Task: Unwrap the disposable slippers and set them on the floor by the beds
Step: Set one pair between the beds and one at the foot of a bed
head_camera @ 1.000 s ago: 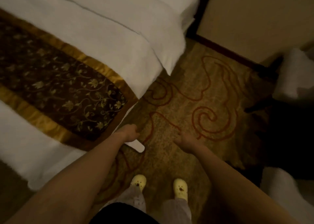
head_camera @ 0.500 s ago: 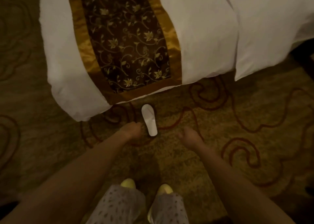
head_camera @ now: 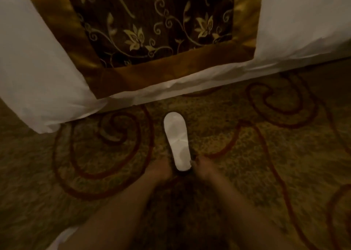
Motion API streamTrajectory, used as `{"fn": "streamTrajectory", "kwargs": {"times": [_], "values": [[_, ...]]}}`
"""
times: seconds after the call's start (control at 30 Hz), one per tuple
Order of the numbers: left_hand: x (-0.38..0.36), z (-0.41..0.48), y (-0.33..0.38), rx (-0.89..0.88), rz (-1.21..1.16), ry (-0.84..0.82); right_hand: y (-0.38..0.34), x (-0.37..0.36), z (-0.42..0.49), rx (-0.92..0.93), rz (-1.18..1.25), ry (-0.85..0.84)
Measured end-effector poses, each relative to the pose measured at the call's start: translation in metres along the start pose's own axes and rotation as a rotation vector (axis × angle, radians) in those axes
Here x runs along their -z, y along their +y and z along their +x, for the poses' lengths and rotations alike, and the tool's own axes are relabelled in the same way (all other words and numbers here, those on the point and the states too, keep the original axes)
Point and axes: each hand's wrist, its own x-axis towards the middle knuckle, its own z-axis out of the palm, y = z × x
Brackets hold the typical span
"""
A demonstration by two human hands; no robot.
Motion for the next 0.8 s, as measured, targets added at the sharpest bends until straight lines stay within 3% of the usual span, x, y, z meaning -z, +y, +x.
{"fn": "streamTrajectory", "kwargs": {"times": [0.17, 0.3, 0.37, 0.47, 0.6, 0.7, 0.8], "values": [[-0.046, 0.093, -0.021, 0.027, -0.188, 0.078, 0.015, -0.035, 0.083, -0.029, -0.045, 0.065], [-0.062, 0.123, -0.023, 0.141, -0.402, 0.173, 0.025, -0.056, 0.098, -0.035, -0.007, 0.207], [-0.063, 0.125, -0.022, 0.170, -0.602, 0.136, 0.030, -0.058, 0.096, -0.047, 0.068, 0.231], [-0.065, 0.122, -0.019, 0.201, -0.838, 0.039, 0.034, -0.058, 0.092, -0.051, 0.178, 0.222], [-0.066, 0.117, -0.016, 0.171, -1.034, 0.071, 0.033, -0.055, 0.088, -0.047, 0.496, 0.170], [-0.064, 0.112, -0.018, 0.158, -1.169, 0.048, 0.035, -0.047, 0.084, -0.033, 0.549, 0.162], [-0.063, 0.106, -0.023, 0.119, -1.151, 0.039, 0.037, -0.041, 0.077, 0.013, 0.526, 0.093]]}}
